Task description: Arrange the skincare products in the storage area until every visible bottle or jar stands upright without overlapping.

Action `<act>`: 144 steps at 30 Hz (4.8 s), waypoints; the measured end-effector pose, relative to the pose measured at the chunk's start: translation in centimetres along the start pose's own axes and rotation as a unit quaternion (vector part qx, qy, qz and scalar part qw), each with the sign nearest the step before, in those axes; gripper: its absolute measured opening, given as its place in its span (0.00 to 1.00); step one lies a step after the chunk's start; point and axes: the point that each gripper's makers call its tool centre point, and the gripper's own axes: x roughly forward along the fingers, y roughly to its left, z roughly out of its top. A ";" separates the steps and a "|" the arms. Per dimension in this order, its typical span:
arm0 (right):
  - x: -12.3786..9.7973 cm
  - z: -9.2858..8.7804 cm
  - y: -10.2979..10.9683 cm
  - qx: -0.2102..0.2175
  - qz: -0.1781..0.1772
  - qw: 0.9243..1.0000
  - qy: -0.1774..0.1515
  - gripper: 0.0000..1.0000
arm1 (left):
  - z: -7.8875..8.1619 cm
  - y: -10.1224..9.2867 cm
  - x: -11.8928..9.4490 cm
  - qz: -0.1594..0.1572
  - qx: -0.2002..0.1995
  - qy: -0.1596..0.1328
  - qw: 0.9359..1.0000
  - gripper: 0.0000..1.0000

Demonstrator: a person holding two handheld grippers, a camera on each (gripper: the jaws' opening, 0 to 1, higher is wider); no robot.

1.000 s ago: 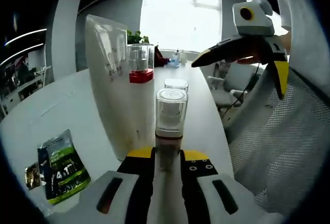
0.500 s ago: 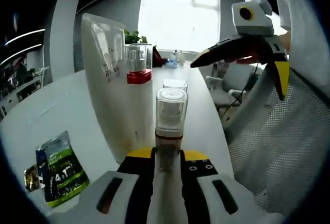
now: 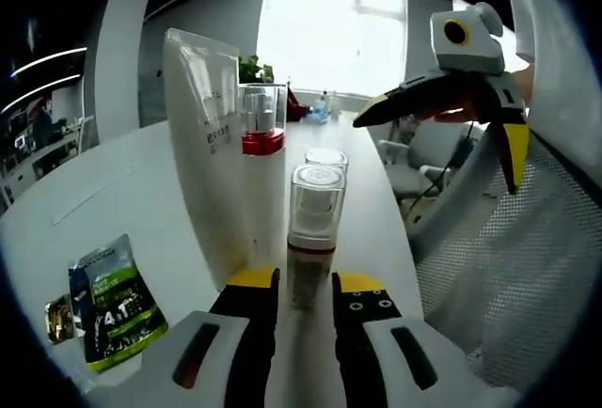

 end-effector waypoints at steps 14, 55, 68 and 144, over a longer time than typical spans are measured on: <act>0.1 0.1 0.1 -0.004 0.003 1.000 -0.005 0.99 | 1.0 -0.3 -2.1 0.025 -0.014 0.002 1.000 0.27; -0.2 0.3 1.5 -0.009 0.041 0.999 -0.011 0.99 | -0.2 -1.9 -14.2 0.233 -0.167 -0.019 0.958 0.73; -0.1 0.2 1.7 -0.021 0.046 0.999 -0.009 0.99 | -0.7 -2.2 -17.3 0.275 -0.187 -0.025 0.943 0.79; 0.2 -0.2 1.2 -0.016 0.027 1.000 0.001 0.98 | -2.3 1.9 -16.3 0.272 -0.229 0.053 0.933 0.93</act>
